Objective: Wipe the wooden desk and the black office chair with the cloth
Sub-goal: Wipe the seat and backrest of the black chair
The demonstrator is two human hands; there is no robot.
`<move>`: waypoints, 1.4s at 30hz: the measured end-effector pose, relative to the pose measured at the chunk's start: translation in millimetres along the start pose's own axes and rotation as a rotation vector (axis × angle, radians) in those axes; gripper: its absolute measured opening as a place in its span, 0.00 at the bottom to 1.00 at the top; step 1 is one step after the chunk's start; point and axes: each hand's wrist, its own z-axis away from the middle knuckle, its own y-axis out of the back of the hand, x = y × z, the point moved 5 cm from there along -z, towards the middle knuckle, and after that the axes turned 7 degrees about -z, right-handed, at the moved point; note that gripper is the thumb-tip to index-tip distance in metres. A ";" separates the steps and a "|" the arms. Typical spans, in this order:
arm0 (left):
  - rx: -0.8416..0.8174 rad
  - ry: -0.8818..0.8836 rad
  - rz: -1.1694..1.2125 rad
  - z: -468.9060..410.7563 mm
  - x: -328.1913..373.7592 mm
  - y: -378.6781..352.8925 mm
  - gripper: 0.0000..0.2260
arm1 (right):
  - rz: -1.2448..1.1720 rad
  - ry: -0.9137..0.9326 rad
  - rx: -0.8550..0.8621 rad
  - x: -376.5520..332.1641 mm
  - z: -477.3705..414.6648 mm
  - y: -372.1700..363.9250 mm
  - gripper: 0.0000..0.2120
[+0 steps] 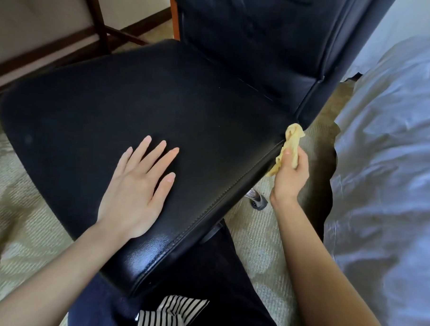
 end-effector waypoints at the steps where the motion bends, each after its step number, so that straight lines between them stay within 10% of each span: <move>1: 0.001 0.002 -0.006 0.0 0.3 -0.1 0.26 | 0.022 0.034 -0.010 -0.3 11.3 1.2 0.14; 12: 0.010 0.000 -0.009 -0.1 -0.5 1.5 0.26 | 0.147 0.375 -0.342 -8.0 164.6 16.8 0.19; 19: 0.018 0.024 0.005 2.5 -5.7 2.1 0.25 | 0.215 1.005 -0.743 -18.6 221.1 8.6 0.20; 25: 0.016 0.044 -0.006 1.9 -4.9 3.2 0.25 | 0.302 1.196 -0.948 -35.4 192.6 -8.0 0.13; 42: -0.020 0.116 -0.035 2.3 35.0 -7.1 0.28 | 0.619 0.583 -0.855 -56.4 48.7 -20.9 0.14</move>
